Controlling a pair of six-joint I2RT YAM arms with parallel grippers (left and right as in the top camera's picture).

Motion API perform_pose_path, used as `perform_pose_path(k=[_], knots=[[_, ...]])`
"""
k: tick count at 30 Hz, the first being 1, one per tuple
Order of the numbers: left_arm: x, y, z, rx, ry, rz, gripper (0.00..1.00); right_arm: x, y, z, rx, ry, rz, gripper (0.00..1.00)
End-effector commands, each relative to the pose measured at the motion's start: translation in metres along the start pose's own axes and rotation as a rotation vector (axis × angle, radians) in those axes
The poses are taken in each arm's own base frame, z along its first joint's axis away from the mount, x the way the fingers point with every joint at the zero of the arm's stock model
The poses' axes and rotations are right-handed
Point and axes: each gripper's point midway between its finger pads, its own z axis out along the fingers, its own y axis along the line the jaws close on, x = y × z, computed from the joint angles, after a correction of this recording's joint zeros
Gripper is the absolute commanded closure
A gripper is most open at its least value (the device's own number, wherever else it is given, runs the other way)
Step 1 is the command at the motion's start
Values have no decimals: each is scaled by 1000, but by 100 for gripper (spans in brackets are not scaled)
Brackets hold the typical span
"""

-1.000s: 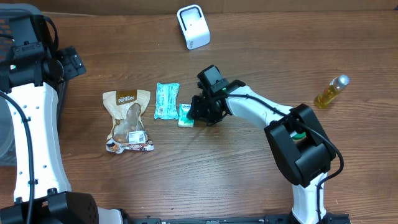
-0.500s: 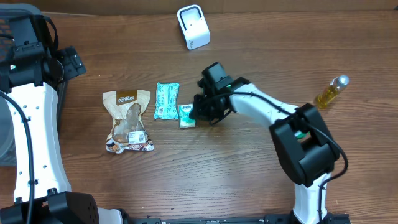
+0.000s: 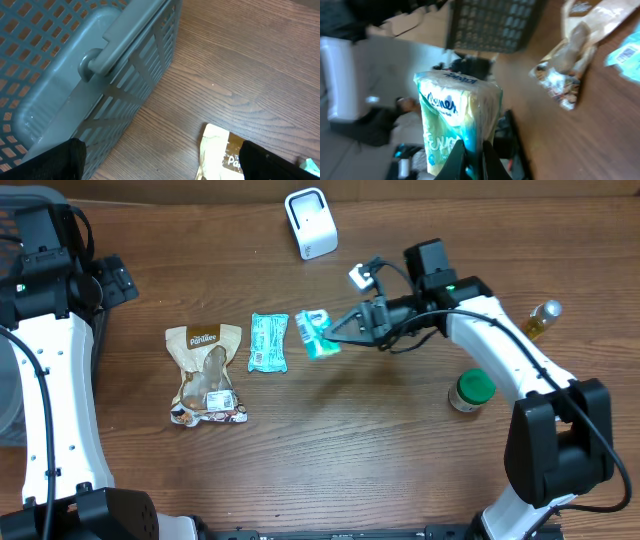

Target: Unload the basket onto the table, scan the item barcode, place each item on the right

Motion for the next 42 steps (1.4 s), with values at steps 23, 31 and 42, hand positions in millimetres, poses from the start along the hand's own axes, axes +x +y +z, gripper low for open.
perform_pose_path(k=[23, 31, 42], knots=[[-5, 2, -2, 1, -13, -5, 1, 52, 37, -43, -51, -86, -216, 96], [-4, 1, -2, 1, -13, -4, 0, 52, 37, -43, -51, -86, -211, 96], [-4, 1, -2, 1, -13, -4, 1, 51, 37, -43, -54, -89, -208, 96]])
